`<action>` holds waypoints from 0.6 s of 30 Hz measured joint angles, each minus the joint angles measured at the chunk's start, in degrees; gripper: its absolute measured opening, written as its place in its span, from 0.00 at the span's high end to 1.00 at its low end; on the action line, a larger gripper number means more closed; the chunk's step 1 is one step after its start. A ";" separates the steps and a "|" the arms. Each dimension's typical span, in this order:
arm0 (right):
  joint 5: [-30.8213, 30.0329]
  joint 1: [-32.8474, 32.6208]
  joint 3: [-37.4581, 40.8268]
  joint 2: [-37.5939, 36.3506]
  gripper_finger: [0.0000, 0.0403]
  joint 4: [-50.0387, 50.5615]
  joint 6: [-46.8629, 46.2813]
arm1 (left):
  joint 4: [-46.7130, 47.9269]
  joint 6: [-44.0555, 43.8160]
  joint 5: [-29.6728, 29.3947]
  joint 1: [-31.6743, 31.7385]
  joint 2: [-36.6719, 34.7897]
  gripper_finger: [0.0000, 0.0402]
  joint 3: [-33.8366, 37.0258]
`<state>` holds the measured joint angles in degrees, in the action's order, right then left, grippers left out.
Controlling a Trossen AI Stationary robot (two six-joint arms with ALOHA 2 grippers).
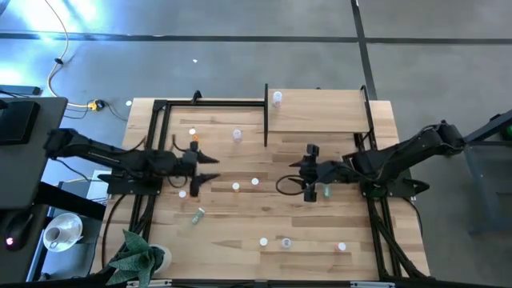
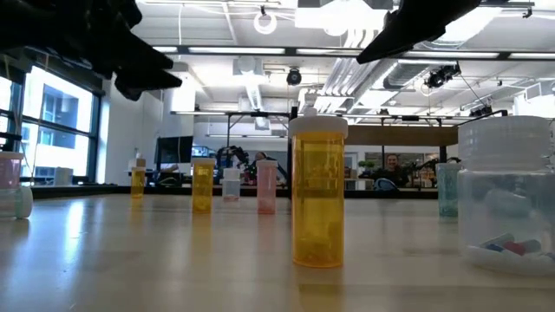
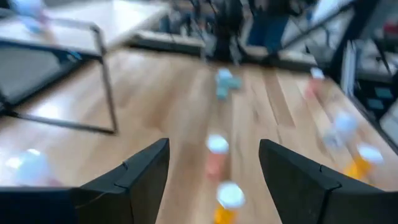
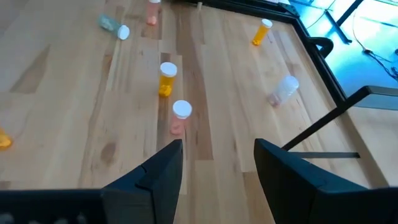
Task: Pick and place medicine bottles onto shelf by color
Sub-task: Put the center orange pill bottle on the shelf
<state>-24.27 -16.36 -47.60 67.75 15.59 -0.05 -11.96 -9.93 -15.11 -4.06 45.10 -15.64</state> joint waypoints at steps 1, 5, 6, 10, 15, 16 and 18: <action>0.00 -0.21 -0.01 0.00 0.53 0.00 0.00 | 0.02 -0.01 -0.04 -1.21 1.62 0.41 -0.15; 0.00 -0.70 0.00 0.00 0.53 0.00 -1.04 | -0.31 -2.35 -2.46 -5.44 7.29 0.41 -0.24; 0.01 -0.70 0.00 0.00 0.53 0.00 -1.36 | -0.48 -3.18 -3.29 -6.28 8.42 0.41 -0.24; 0.00 -0.68 0.00 0.00 0.53 0.00 -1.56 | -2.09 -5.68 -5.98 -8.65 13.00 0.41 -0.24; 0.00 -0.68 0.00 0.00 0.53 0.00 -1.62 | -5.38 -8.20 -7.78 -9.78 19.19 0.41 -0.26; 0.00 -0.68 -0.01 0.00 0.53 0.00 -1.62 | -6.10 -8.64 -8.00 -9.94 20.64 0.41 -0.26; 0.00 -0.68 0.01 0.00 0.53 0.00 -1.62 | -7.94 -9.33 -8.29 -9.98 23.50 0.41 -0.26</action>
<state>-24.27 -17.04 -47.60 67.75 15.59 -1.67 -19.90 -19.27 -23.40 -14.04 68.60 -15.90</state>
